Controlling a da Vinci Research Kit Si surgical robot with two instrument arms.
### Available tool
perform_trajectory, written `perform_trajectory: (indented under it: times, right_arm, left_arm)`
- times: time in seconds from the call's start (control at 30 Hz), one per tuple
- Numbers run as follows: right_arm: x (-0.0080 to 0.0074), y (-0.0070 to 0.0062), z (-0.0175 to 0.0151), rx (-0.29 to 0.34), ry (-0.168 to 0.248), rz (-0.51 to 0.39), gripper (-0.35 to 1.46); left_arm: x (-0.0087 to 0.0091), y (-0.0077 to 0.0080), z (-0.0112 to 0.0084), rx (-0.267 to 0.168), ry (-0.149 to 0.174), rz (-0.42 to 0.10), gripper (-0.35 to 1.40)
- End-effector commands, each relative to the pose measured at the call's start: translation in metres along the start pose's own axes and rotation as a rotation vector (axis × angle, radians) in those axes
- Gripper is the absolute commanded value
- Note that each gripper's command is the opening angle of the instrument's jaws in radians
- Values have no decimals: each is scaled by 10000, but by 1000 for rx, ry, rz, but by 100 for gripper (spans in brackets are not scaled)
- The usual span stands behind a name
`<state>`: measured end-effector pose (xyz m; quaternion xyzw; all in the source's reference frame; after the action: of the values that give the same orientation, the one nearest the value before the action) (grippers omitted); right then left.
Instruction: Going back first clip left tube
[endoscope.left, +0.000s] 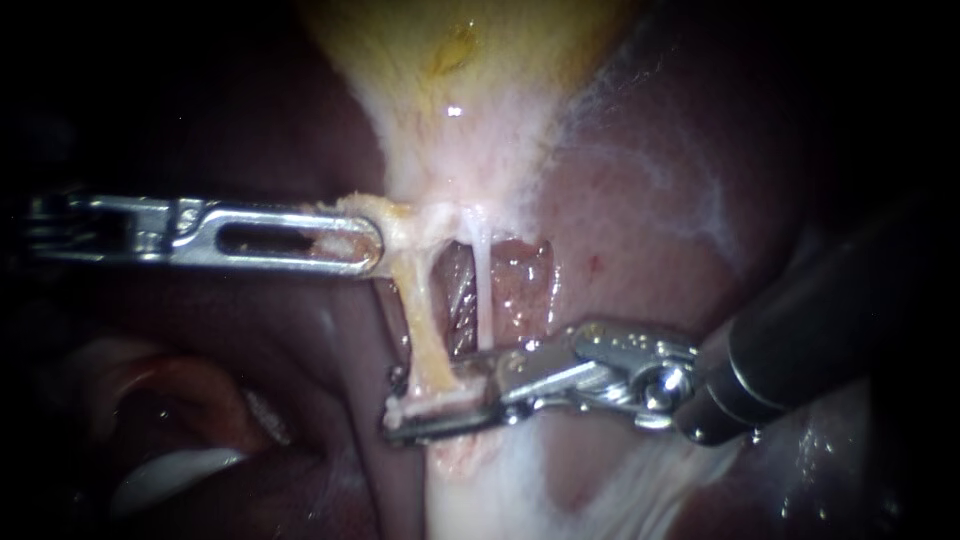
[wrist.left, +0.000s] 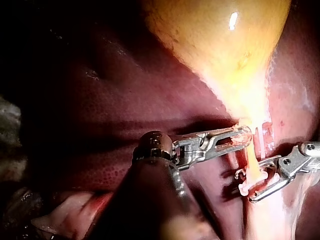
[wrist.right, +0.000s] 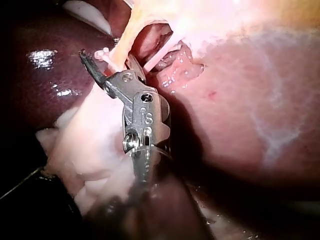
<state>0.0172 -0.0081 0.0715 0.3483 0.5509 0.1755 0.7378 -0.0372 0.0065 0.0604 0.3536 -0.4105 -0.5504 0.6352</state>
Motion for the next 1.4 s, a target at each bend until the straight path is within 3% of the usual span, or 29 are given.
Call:
perform_trajectory:
  times: [0.03,0.53,0.77,1.2,1.4]
  right_arm:
    - [0,1,1,-14,1,-15,49]
    - [-1,-1,-19,-34,-1,-132,50]
    - [8,-4,-67,-63,3,-177,50]
    - [54,-21,-173,-115,6,-237,50]
    - [57,-23,-190,-123,5,-245,50]
  left_arm:
    - [0,0,0,0,0,0,-35]
    - [0,0,0,0,0,0,-35]
    - [0,0,0,0,0,0,-35]
    - [1,0,-1,0,0,0,-35]
    - [0,0,0,0,0,0,-35]
